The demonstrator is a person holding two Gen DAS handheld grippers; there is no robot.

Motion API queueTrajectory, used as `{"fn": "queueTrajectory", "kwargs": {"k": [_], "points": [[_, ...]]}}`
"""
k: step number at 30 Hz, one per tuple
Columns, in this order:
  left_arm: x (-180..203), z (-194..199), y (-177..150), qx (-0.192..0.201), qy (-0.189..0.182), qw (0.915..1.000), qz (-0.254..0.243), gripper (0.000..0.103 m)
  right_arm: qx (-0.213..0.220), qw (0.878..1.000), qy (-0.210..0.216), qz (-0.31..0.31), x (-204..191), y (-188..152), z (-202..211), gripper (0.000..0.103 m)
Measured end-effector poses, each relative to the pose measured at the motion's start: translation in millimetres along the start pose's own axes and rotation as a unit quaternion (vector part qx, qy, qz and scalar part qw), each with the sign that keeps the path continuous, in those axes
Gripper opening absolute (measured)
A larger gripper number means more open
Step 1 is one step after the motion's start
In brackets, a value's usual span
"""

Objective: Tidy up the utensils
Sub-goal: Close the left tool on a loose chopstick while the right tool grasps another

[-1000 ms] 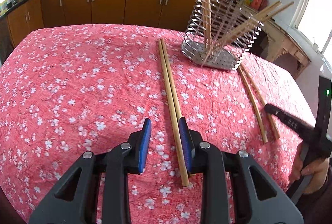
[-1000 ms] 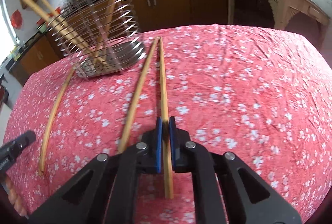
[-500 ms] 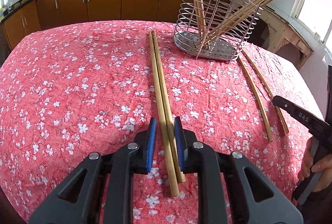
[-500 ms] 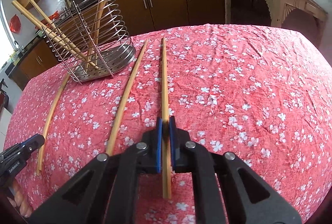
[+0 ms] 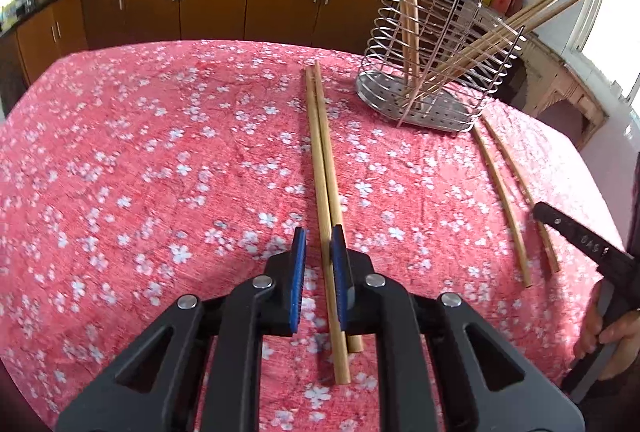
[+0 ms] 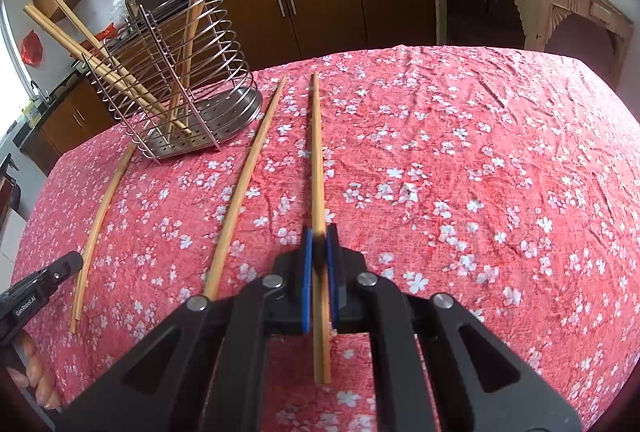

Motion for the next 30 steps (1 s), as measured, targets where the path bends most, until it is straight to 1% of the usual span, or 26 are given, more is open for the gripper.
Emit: {"fn": "queueTrajectory", "kwargs": {"k": [1,5,9,12,15,19,22,26,28,29,30], "points": [[-1.3,-0.3,0.5,0.0,0.003,1.0,0.001,0.013,0.0,1.0,0.0,0.0,-0.4,0.0,0.1,0.008],[-14.6,-3.6,5.4,0.003,0.033,0.9995,0.004,0.013,0.0,1.0,-0.001,0.001,-0.7,-0.1,0.4,0.008],[-15.9,-1.5,5.9,-0.003,0.02,0.9997,0.014,0.013,0.0,1.0,0.0,0.005,-1.8,-0.6,1.1,0.008],[-15.6,3.8,4.0,-0.003,0.013,0.9999,0.009,0.013,-0.003,1.0,0.009,0.004,-2.5,-1.6,3.3,0.009],[-16.3,4.8,2.7,0.001,0.021,0.9998,-0.005,0.013,-0.003,1.0,0.007,0.017,-5.1,-3.1,5.0,0.009],[-9.4,2.3,0.5,0.004,0.035,0.9992,-0.018,0.013,-0.003,1.0,0.009,0.018,-6.1,-4.4,7.2,0.009],[-11.6,3.1,0.9,0.002,0.03,0.9995,-0.007,0.013,-0.006,1.0,0.021,0.014,-6.4,-5.9,9.7,0.01],[-10.5,0.2,0.6,0.004,0.031,0.9993,-0.018,0.013,-0.006,0.999,0.012,0.04,-11.8,-8.0,12.2,0.011],[-8.5,-1.6,0.0,0.007,0.039,0.9988,-0.03,0.011,-0.007,0.999,0.007,0.046,-11.5,-7.7,12.5,0.008],[-9.3,-2.5,0.3,0.008,0.044,0.9986,-0.029,0.008,-0.007,0.999,0.007,0.044,-10.0,-7.4,12.3,0.008],[-11.8,-3.7,1.3,0.008,0.046,0.9987,-0.022,0.008,-0.006,0.999,0.002,0.042,-7.1,-6.8,13.2,0.008]]}}
Point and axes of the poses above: each gripper's, at about its wrist camera, not at the fingertips, and z roughly against the way its jaws point, x to its right, y to its top, the point moved 6 cm from there along -z, roughly the way its jaws point, and after that the axes turned 13 degrees about x, right-handed, at the moved point
